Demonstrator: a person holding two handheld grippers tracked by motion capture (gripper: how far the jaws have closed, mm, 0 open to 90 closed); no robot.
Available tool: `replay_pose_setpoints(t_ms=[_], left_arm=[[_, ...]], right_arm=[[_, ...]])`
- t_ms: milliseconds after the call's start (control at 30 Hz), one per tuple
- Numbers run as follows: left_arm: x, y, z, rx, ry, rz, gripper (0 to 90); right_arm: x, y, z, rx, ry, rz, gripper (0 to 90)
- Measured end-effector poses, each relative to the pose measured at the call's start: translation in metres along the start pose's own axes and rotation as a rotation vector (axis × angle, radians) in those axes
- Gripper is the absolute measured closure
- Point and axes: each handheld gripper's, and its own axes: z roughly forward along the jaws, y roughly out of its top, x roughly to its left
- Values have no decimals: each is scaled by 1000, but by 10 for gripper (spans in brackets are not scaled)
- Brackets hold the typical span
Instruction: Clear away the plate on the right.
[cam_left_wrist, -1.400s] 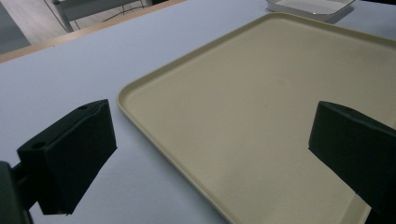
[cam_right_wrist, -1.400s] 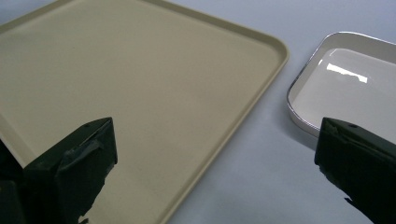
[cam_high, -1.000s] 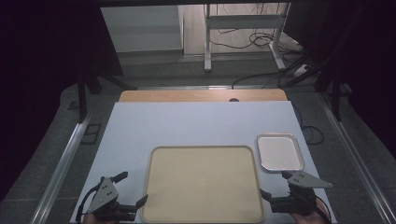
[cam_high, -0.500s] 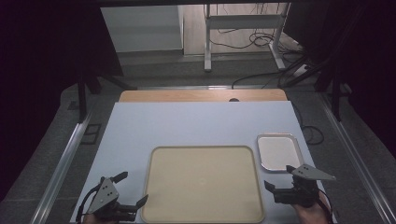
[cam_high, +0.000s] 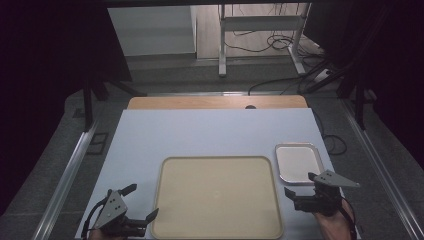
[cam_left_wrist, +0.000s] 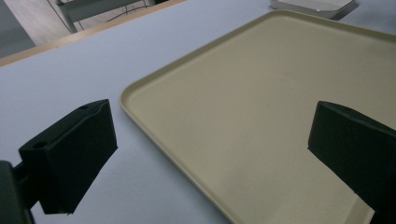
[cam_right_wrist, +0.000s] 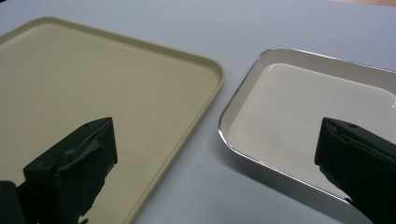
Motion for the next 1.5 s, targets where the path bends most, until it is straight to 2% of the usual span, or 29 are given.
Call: replay_pose_setpoints(t_ms=[267, 633, 767, 933, 1500], left_arm=[[0, 0, 0, 0, -1, -2, 8], [1, 0, 0, 0, -2, -5, 8], [1, 0, 0, -2, -3, -9, 8], [1, 0, 0, -3, -5, -12, 7], [1, 0, 0, -2, -6, -13, 8]], right_arm=[[-7, 4, 6, -2, -6, 1, 0], [-25, 8, 12, -16, -29, 11, 0], [-30, 8, 16, -4, -26, 14, 0], [-37, 10, 19, 5, -44, 12, 0], [-59, 15, 28, 48, -98, 70, 0]])
